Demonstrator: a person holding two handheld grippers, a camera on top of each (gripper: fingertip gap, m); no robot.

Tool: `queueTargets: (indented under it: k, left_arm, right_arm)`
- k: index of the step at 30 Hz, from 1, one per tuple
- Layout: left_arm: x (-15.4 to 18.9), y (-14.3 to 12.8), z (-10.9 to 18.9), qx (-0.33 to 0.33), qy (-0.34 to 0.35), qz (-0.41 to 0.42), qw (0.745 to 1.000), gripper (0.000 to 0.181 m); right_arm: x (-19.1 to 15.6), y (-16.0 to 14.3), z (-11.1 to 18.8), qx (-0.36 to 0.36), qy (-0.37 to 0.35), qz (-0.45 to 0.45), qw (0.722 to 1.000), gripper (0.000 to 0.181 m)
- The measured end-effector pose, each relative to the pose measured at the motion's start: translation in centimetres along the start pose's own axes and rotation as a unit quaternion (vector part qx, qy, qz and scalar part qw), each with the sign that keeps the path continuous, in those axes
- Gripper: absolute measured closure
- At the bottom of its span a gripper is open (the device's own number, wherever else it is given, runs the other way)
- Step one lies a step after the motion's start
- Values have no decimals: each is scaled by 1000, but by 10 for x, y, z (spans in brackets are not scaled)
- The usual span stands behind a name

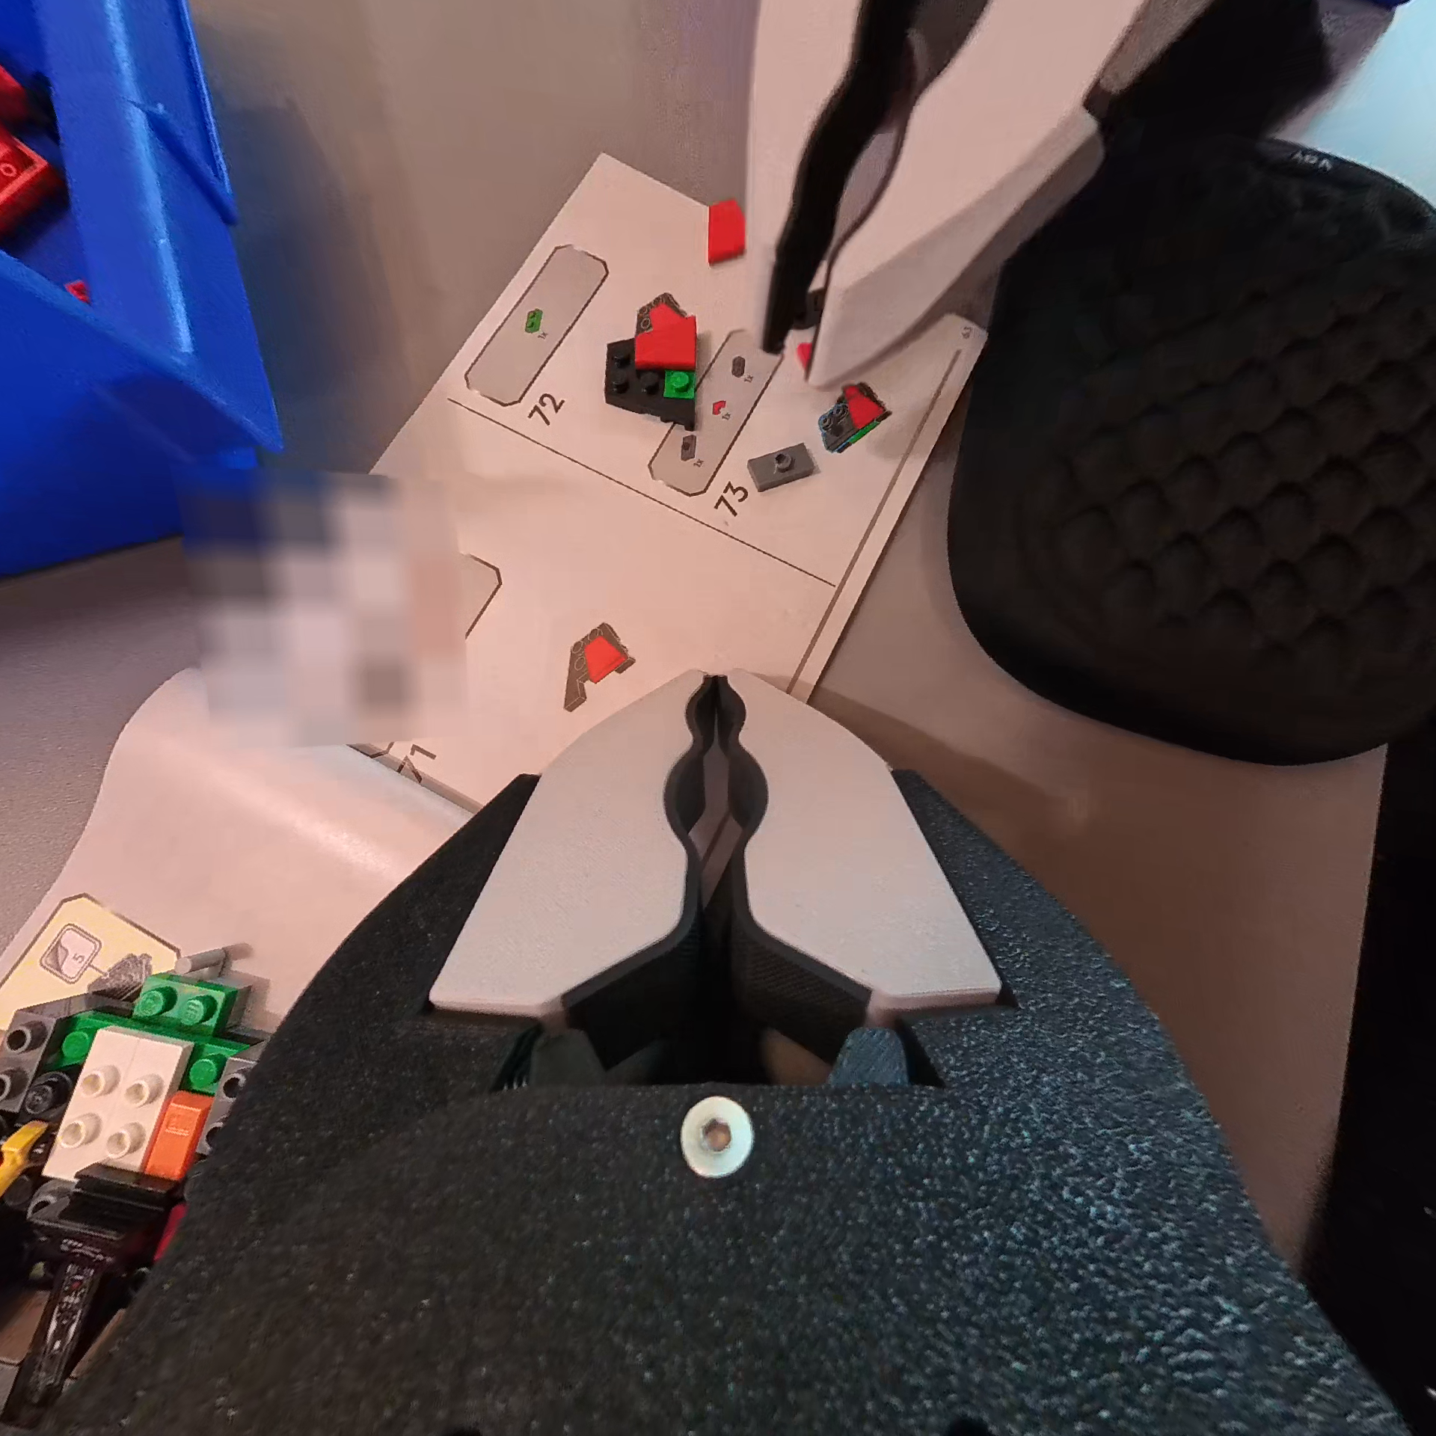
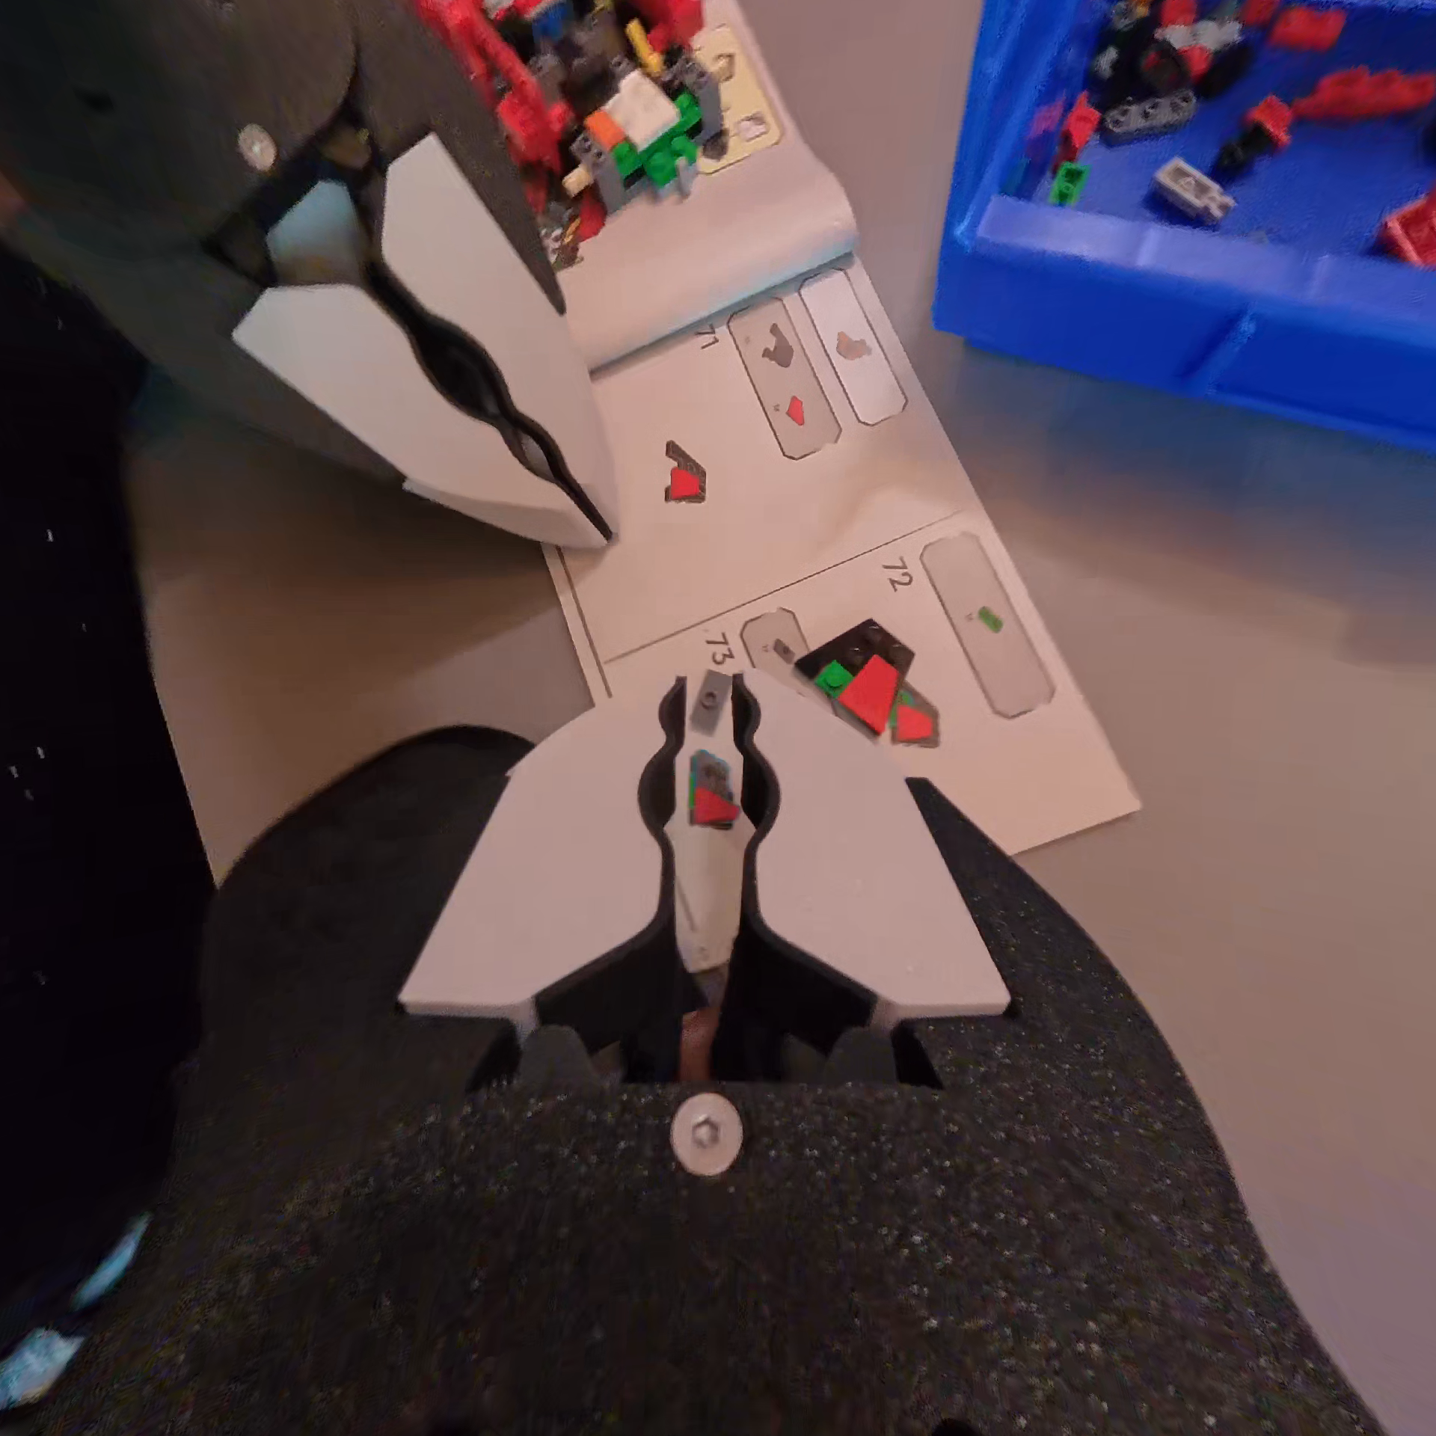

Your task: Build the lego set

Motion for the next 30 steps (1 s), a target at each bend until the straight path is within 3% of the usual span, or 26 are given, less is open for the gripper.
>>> queueTargets:
  k: [7, 13, 17, 22, 25, 30]
  left_arm:
    - [0, 0, 0, 0, 4, -2, 1000, 181]
    - [0, 0, 0, -1, 6, -4, 1000, 181]
    - [0, 0, 0, -3, 5, -6, 1000, 181]
    - [7, -1, 1, -13, -31, -1, 999, 178]
    - [10, 0, 3, -17, -46, 7, 999, 175]
    - [10, 23, 9, 18, -55, 13, 998, 172]
  right_arm:
    - [-1, -13, -16, -34, -73, -82, 993, 164]
    - [2, -14, -23, -64, -102, -43, 992, 173]
    - [7, -8, -13, -88, -89, 111, 986, 173]
    - [24, 4, 1, -124, -63, 370, 919, 173]
    - [23, 8, -4, -156, -2, 404, 901, 173]
    - [32, 3, -16, -201, 23, 423, 883, 173]
Point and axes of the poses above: each gripper's, where its closed fingertips meet, z back along the fingers, y out of its top, x = y × z across the jaws, the point moved 1 cm from there along z, back along the fingers, and after that the axes turned 12 degrees about -x, right-handed, at the moved point
